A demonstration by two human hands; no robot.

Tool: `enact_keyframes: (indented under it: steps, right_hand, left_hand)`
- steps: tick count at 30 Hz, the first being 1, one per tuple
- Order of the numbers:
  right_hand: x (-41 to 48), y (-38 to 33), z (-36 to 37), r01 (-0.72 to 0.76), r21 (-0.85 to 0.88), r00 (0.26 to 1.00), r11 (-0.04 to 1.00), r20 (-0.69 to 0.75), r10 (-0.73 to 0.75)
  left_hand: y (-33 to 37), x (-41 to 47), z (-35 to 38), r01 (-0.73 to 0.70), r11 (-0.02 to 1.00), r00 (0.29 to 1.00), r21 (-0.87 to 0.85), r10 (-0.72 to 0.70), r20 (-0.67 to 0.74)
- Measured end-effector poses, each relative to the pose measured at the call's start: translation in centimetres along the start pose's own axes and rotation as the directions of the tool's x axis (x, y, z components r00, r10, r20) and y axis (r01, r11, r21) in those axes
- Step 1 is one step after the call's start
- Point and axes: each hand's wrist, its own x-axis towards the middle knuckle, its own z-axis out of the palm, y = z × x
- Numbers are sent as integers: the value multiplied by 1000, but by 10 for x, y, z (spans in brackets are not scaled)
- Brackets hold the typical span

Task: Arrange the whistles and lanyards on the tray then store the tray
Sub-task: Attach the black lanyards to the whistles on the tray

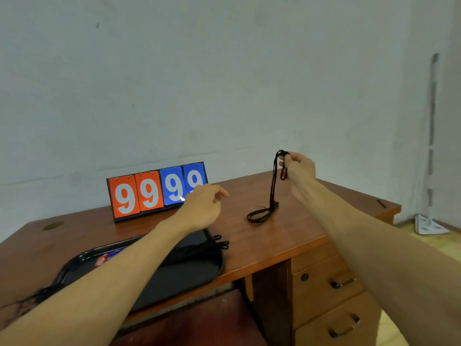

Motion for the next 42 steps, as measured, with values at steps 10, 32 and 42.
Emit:
enact_keyframes:
  steps: [10,32,42]
  right_hand:
    - [-23,-53,29,-117,569,936,814,337,-101]
    - [-36,-6,32,-237,-83,935,968,251,250]
    - [-118,-12,79,19,-288,779,957,605,166]
  left_hand:
    - [27,19,17,101,941,991,-324,-67,113]
    - [4,14,-17,96,899,993,-428,-113,-15]
    - [-25,-69,-79,127,990,976,-56,-114,186]
